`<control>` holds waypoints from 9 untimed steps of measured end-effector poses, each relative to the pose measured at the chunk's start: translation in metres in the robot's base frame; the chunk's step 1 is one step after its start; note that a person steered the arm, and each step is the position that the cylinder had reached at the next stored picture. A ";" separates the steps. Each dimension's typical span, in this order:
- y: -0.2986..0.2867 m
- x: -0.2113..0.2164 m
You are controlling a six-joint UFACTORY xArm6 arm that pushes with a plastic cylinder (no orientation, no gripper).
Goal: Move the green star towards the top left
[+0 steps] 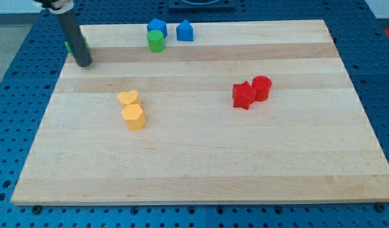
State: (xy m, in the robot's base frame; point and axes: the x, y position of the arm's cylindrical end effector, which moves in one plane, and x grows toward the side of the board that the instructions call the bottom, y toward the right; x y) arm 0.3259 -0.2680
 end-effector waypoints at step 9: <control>0.008 -0.037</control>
